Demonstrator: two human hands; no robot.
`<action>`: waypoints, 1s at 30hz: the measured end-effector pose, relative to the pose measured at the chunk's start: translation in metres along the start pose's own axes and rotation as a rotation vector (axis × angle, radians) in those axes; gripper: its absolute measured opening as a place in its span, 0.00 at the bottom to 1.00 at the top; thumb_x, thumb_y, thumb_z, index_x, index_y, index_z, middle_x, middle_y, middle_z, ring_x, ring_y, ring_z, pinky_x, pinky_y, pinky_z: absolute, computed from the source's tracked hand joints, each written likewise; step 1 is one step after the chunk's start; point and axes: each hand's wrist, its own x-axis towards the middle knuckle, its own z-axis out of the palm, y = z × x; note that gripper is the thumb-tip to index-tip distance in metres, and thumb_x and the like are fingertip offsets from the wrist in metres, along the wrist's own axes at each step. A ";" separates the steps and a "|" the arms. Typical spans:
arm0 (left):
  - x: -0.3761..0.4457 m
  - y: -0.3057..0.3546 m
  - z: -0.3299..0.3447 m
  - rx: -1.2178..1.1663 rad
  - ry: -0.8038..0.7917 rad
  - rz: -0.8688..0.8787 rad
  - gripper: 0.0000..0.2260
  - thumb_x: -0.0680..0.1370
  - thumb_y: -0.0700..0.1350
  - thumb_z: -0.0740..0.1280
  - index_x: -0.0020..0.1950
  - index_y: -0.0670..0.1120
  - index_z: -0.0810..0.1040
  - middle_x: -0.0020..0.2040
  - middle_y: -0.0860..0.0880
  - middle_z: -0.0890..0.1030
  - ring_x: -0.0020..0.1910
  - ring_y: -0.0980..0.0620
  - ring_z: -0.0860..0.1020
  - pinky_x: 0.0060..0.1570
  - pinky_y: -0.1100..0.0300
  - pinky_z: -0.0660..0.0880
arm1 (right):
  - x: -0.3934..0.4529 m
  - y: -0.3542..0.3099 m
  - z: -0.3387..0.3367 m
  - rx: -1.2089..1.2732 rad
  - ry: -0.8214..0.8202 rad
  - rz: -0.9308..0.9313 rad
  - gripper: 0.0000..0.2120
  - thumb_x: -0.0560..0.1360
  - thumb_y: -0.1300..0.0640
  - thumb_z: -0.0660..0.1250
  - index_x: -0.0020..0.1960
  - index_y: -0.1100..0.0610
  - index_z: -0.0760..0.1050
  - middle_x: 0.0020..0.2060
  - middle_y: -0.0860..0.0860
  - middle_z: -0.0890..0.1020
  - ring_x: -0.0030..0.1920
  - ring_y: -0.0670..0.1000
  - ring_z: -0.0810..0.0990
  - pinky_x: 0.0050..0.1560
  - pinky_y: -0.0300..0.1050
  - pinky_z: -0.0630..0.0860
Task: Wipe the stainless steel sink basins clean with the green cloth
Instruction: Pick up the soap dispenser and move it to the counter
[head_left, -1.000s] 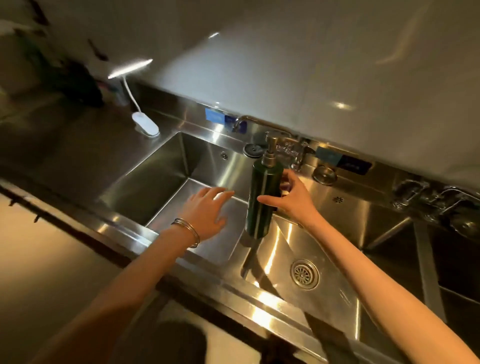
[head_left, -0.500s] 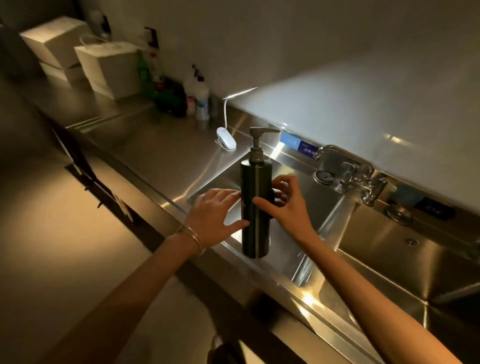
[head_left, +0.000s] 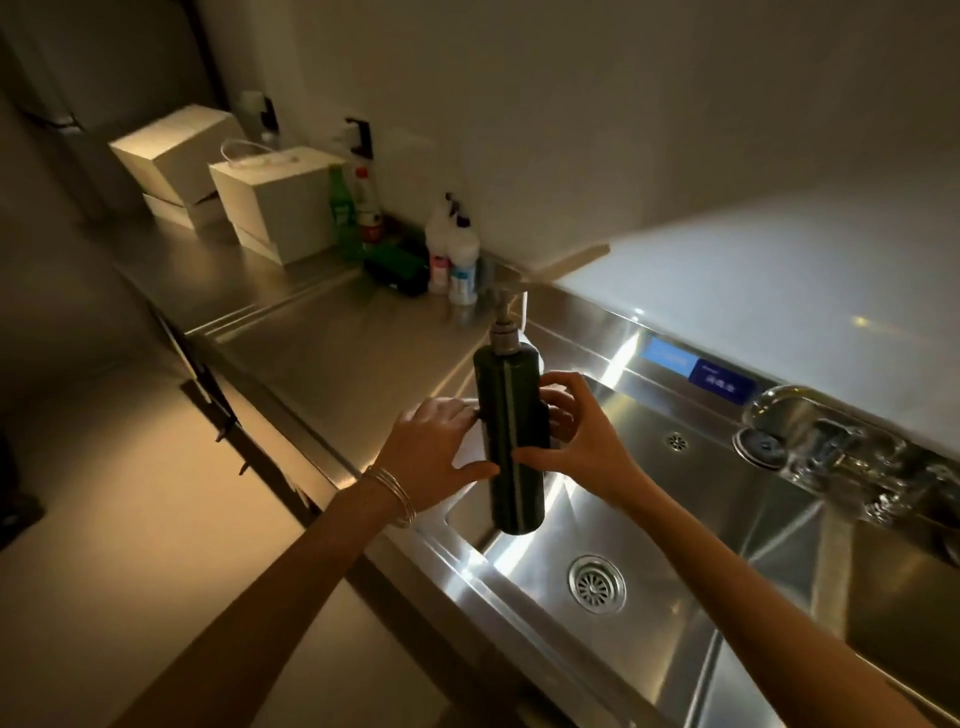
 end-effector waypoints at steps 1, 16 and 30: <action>0.010 -0.011 -0.004 -0.002 0.006 0.002 0.39 0.65 0.71 0.56 0.69 0.50 0.69 0.67 0.49 0.72 0.66 0.47 0.69 0.64 0.47 0.65 | 0.014 0.001 0.003 0.010 0.041 -0.003 0.30 0.64 0.67 0.76 0.57 0.48 0.66 0.54 0.49 0.77 0.54 0.50 0.80 0.53 0.42 0.79; 0.093 -0.228 -0.054 0.163 0.020 0.097 0.34 0.67 0.54 0.74 0.69 0.52 0.66 0.65 0.44 0.74 0.61 0.41 0.73 0.59 0.44 0.69 | 0.187 0.030 0.097 0.018 0.362 0.058 0.29 0.64 0.65 0.77 0.54 0.44 0.66 0.55 0.47 0.75 0.56 0.49 0.76 0.51 0.38 0.76; 0.176 -0.357 -0.080 0.094 -0.151 0.271 0.31 0.72 0.56 0.69 0.72 0.53 0.64 0.68 0.50 0.71 0.67 0.47 0.67 0.65 0.51 0.65 | 0.291 0.040 0.174 -0.033 0.671 0.175 0.32 0.66 0.64 0.76 0.64 0.56 0.64 0.59 0.51 0.73 0.59 0.54 0.75 0.59 0.51 0.76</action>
